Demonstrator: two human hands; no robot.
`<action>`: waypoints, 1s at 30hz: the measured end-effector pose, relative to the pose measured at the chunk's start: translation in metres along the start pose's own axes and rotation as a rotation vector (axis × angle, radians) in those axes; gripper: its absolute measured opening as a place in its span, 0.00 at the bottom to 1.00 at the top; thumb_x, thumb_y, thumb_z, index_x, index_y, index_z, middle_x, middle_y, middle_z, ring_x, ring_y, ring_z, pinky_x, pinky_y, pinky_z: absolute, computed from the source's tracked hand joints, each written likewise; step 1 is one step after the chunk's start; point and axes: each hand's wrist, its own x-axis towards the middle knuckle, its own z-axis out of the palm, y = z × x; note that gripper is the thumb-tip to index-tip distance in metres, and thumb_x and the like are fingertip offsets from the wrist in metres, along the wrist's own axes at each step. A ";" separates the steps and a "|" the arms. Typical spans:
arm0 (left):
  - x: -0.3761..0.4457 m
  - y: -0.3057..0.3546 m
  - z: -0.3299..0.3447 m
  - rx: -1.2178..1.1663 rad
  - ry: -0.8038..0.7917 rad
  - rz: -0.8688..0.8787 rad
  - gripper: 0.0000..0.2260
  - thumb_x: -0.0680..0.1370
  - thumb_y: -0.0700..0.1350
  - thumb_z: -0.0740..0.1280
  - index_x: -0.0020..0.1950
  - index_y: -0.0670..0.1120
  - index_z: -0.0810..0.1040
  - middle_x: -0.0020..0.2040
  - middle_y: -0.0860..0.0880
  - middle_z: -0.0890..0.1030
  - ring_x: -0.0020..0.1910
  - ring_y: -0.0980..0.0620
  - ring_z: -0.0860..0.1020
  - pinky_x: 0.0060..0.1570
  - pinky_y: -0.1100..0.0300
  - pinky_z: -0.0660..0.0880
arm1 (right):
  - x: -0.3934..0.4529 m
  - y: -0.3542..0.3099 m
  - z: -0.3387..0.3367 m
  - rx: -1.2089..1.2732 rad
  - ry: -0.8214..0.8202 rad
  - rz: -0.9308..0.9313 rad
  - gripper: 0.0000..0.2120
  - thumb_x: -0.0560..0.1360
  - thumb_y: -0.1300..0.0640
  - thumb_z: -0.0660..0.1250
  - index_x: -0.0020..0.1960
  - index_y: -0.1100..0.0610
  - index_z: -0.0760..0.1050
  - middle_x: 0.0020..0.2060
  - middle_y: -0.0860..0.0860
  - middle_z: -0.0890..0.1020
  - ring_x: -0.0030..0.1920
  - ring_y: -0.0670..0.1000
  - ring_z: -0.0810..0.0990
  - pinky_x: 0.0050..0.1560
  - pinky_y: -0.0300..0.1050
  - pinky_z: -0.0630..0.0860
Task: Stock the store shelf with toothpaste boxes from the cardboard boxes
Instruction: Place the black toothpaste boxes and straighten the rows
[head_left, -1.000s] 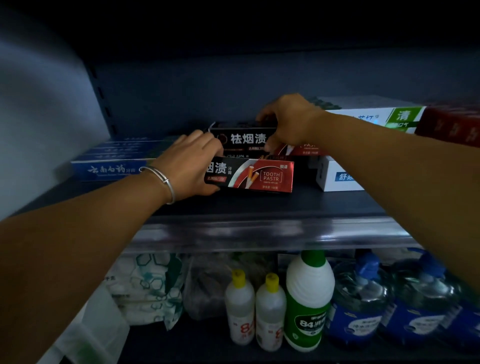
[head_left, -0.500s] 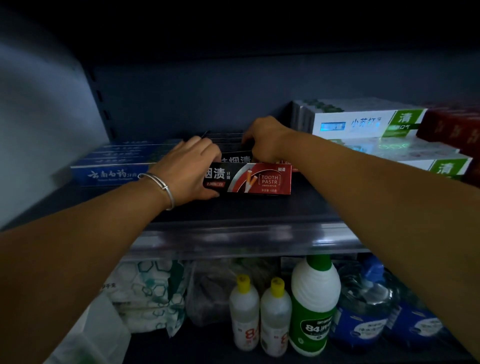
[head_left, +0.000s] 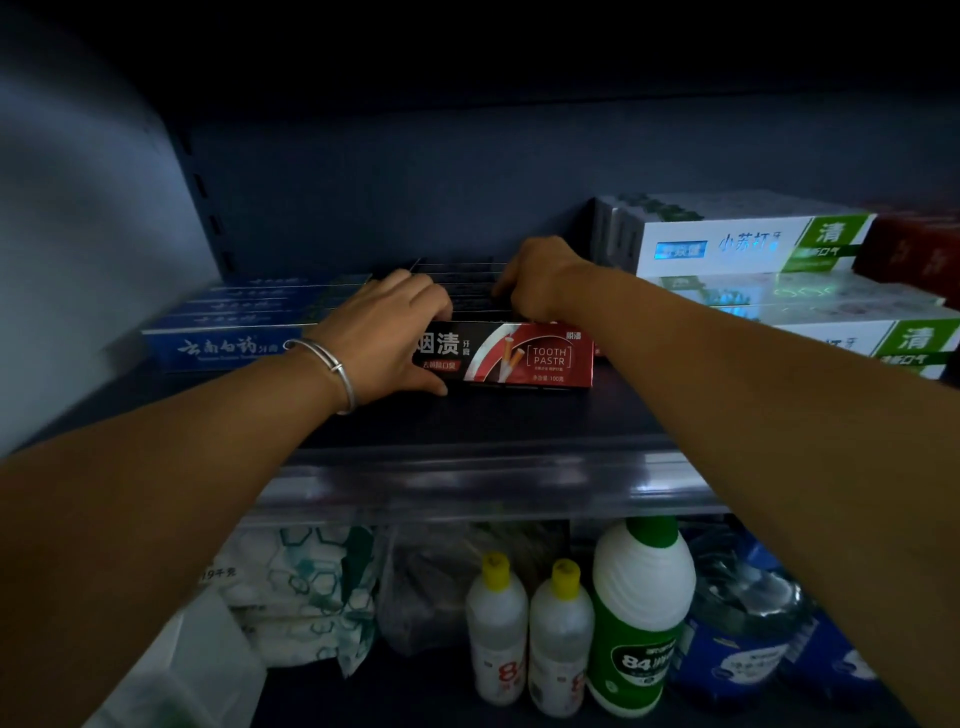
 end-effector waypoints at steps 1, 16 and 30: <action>0.000 0.000 0.000 -0.005 -0.003 -0.002 0.28 0.64 0.55 0.77 0.57 0.44 0.72 0.54 0.48 0.73 0.55 0.50 0.68 0.54 0.58 0.66 | -0.001 -0.001 0.000 0.013 -0.009 0.006 0.16 0.78 0.62 0.58 0.64 0.60 0.75 0.63 0.58 0.75 0.63 0.57 0.74 0.64 0.48 0.71; 0.003 0.004 0.000 0.004 -0.035 -0.039 0.28 0.64 0.56 0.76 0.58 0.45 0.70 0.56 0.48 0.71 0.56 0.50 0.67 0.53 0.60 0.64 | -0.016 0.021 -0.018 0.045 0.040 0.035 0.15 0.77 0.62 0.60 0.61 0.59 0.77 0.59 0.57 0.78 0.60 0.56 0.76 0.59 0.45 0.72; 0.009 0.015 0.001 0.011 -0.028 -0.055 0.28 0.64 0.54 0.77 0.57 0.45 0.71 0.56 0.48 0.72 0.56 0.49 0.67 0.54 0.57 0.65 | -0.022 0.042 -0.016 -0.249 0.047 0.123 0.12 0.79 0.62 0.58 0.60 0.65 0.73 0.57 0.58 0.77 0.57 0.56 0.77 0.54 0.45 0.74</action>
